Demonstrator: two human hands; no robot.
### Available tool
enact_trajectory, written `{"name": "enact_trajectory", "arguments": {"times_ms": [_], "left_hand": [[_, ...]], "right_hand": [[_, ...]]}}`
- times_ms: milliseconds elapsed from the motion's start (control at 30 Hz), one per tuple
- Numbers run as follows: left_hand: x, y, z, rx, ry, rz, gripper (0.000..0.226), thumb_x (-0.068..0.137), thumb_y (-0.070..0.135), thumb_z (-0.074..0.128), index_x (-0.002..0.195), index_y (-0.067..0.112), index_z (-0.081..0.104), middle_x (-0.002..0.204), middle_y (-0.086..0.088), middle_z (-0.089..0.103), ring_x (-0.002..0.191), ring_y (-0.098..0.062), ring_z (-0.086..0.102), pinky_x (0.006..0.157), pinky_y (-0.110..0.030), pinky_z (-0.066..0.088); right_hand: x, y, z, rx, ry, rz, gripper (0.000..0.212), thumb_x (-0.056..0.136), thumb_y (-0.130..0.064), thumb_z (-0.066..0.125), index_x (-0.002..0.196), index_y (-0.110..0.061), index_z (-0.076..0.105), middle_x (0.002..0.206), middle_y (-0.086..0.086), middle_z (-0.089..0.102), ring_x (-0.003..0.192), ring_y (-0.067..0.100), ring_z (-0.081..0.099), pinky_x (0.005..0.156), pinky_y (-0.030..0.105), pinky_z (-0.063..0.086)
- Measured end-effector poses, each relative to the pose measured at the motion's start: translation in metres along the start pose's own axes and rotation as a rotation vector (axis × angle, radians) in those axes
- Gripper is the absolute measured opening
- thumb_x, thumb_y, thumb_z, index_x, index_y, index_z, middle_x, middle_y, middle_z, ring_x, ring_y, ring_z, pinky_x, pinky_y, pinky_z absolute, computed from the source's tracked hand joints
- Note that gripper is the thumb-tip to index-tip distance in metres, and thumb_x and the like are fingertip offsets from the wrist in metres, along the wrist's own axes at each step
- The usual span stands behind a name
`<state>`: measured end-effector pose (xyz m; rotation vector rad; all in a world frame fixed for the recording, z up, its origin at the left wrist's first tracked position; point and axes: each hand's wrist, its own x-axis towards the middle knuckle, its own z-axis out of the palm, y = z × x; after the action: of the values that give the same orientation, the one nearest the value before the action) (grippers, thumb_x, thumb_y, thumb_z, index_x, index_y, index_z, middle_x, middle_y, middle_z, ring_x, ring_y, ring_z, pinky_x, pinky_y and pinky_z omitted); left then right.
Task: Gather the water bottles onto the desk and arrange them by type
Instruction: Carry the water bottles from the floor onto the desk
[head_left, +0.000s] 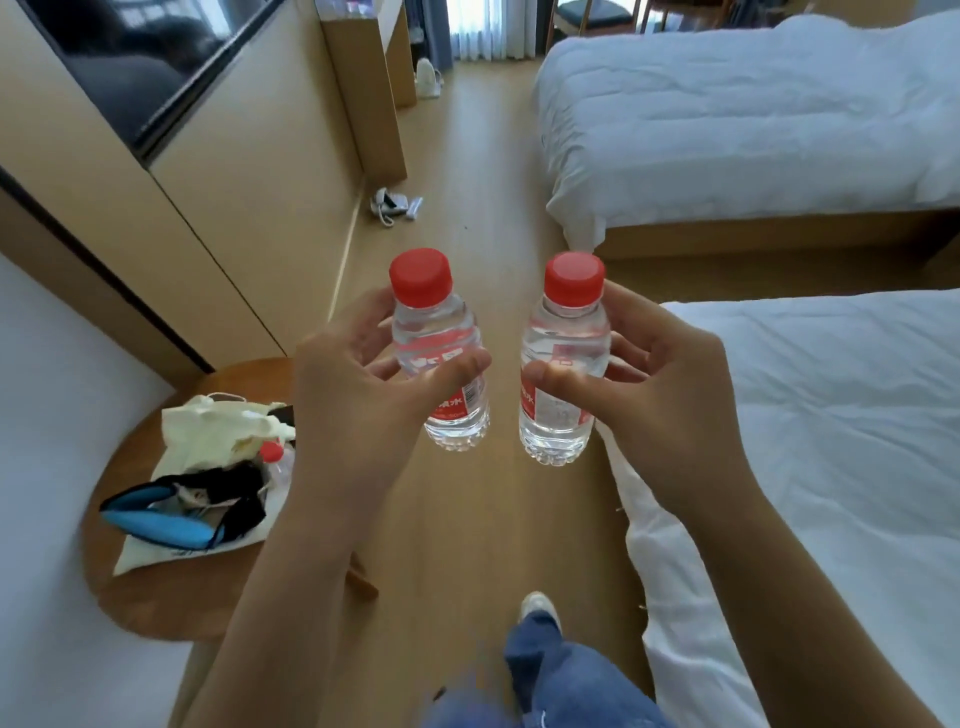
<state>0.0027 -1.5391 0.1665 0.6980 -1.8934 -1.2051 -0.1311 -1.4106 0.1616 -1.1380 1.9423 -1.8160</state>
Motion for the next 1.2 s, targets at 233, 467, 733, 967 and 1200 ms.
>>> {"name": "enact_trajectory", "arguments": {"times_ms": [233,467,733,967,1200], "left_hand": [[0.150,-0.030,0.058,0.027,0.052,0.008,0.057,0.070,0.024,0.086,0.123,0.017,0.067,0.108,0.021,0.070,0.100,0.004,0.068,0.082,-0.011,0.053],[0.317,-0.097,0.101,0.003,0.060,-0.027,0.050,0.068,0.026,0.087,0.113,0.028,0.068,0.102,0.025,0.072,0.097,0.001,0.070,0.084,-0.015,0.055],[0.531,-0.163,0.135,-0.044,0.053,-0.050,0.059,0.063,0.019,0.090,0.119,0.016,0.069,0.100,0.016,0.075,0.092,-0.006,0.073,0.079,-0.018,0.056],[0.686,-0.216,0.179,-0.029,0.033,-0.060,0.061,0.065,0.013,0.089,0.122,0.014,0.068,0.102,0.019,0.074,0.093,-0.004,0.072,0.078,-0.015,0.056],[0.871,-0.265,0.253,0.001,0.043,-0.072,0.059,0.065,0.013,0.089,0.120,0.014,0.068,0.101,0.022,0.074,0.094,0.000,0.071,0.079,-0.014,0.055]], "right_hand": [[0.170,0.051,-0.014,0.005,-0.042,0.020,0.052,0.067,-0.041,0.076,0.115,-0.043,0.054,0.098,-0.049,0.057,0.096,-0.022,0.059,0.075,0.000,0.044],[0.337,0.130,0.007,0.049,-0.037,0.051,0.056,0.067,-0.035,0.078,0.119,-0.035,0.057,0.098,-0.043,0.062,0.096,-0.015,0.063,0.075,0.003,0.046],[0.543,0.195,0.037,0.052,-0.031,0.099,0.056,0.073,-0.019,0.085,0.121,-0.034,0.060,0.105,-0.028,0.068,0.097,-0.006,0.067,0.079,0.007,0.049],[0.701,0.263,0.041,0.085,-0.023,0.144,0.055,0.072,-0.010,0.086,0.121,-0.024,0.065,0.105,-0.015,0.074,0.097,0.002,0.070,0.082,0.015,0.053],[0.897,0.342,0.034,0.039,-0.032,0.097,0.058,0.072,-0.016,0.087,0.125,-0.020,0.063,0.108,-0.017,0.070,0.097,-0.006,0.067,0.079,0.007,0.049]]}}
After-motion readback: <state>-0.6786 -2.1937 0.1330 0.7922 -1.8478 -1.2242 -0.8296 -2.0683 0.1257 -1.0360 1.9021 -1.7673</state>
